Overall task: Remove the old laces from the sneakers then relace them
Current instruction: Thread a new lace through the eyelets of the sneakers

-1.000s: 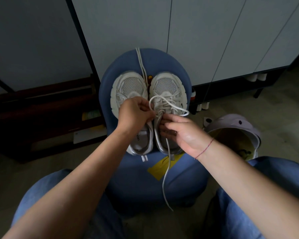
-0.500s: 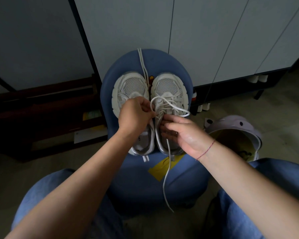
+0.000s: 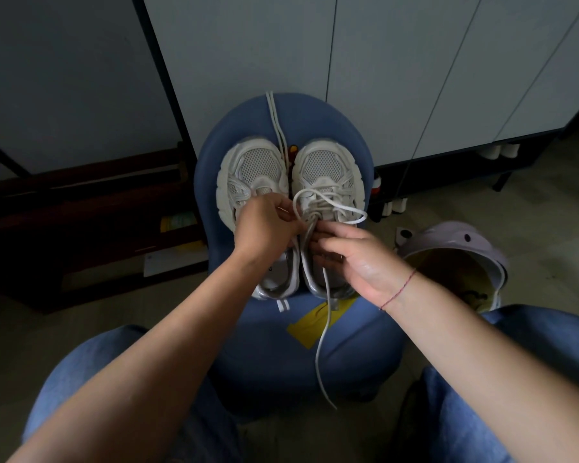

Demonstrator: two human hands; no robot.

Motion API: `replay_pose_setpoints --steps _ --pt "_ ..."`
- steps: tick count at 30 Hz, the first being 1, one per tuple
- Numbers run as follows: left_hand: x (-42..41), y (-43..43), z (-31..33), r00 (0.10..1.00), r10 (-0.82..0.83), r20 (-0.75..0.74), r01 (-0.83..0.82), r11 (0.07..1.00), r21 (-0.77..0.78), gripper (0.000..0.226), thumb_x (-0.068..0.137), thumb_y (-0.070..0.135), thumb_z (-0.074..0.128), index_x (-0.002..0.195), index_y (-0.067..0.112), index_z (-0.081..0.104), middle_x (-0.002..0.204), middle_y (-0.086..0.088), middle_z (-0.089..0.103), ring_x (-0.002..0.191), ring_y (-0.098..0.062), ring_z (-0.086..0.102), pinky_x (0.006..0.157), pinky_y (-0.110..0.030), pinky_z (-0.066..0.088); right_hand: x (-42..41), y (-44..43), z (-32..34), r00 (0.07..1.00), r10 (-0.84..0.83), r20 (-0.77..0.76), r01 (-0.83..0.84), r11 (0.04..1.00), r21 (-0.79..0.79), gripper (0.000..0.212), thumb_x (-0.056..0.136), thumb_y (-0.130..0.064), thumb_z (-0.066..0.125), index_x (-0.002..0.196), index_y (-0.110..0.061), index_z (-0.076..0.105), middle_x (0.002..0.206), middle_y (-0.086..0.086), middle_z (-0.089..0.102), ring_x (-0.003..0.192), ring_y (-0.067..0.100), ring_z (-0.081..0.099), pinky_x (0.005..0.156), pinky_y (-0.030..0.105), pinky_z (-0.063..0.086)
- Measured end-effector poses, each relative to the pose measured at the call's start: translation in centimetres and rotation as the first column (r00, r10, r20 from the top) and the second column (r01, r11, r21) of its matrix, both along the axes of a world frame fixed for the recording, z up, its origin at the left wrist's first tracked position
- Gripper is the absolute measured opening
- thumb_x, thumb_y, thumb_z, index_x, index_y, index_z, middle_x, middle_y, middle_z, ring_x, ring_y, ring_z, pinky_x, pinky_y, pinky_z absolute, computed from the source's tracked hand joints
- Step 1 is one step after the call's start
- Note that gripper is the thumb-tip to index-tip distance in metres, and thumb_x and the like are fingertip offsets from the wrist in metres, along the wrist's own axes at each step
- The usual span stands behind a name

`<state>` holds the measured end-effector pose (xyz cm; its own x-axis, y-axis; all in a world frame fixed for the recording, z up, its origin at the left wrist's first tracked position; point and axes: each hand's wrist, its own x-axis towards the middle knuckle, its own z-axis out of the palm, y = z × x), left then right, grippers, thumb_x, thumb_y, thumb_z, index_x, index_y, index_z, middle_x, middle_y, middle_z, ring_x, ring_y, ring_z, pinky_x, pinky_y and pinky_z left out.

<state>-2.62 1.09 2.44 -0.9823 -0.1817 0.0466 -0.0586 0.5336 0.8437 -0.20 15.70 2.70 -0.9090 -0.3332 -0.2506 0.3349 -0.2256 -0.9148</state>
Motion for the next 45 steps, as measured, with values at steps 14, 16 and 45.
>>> replay_pose_setpoints --steps 14,16,45 --pt "-0.1 0.1 0.4 0.986 -0.107 0.126 0.079 0.974 0.210 0.012 0.078 0.019 0.082 0.073 0.013 0.073 0.048 0.002 0.062 0.043 -0.008 0.054 0.052 -0.025 0.050 -1.1 -0.3 -2.5 0.979 -0.187 -0.083 0.201 0.958 0.206 0.020 0.087 0.005 0.060 0.082 -0.013 0.068 0.075 0.008 0.069 0.067 0.017 0.064 0.070 0.024 0.055" --pt "0.1 0.2 0.4 0.984 -0.131 0.119 0.105 0.974 0.199 0.018 0.075 0.020 0.085 0.081 0.009 0.072 0.056 0.001 0.065 0.046 -0.007 0.057 0.053 -0.024 0.052 -1.2 -0.5 -2.8 0.973 -0.208 -0.103 0.227 0.943 0.243 0.018 0.084 0.003 0.064 0.078 -0.013 0.068 0.072 0.007 0.069 0.068 0.019 0.064 0.069 0.026 0.055" --pt "0.6 0.3 -1.9 0.995 -0.039 -0.087 0.042 0.999 0.030 0.019 0.081 0.030 0.080 0.085 0.011 0.079 0.057 0.008 0.063 0.055 -0.013 0.058 0.067 -0.044 0.058 5.6 3.3 -3.9 0.975 -0.093 -0.202 0.198 0.778 0.597 0.019 0.095 -0.008 0.053 0.080 -0.016 0.060 0.072 0.002 0.066 0.066 0.014 0.060 0.058 0.020 0.048"
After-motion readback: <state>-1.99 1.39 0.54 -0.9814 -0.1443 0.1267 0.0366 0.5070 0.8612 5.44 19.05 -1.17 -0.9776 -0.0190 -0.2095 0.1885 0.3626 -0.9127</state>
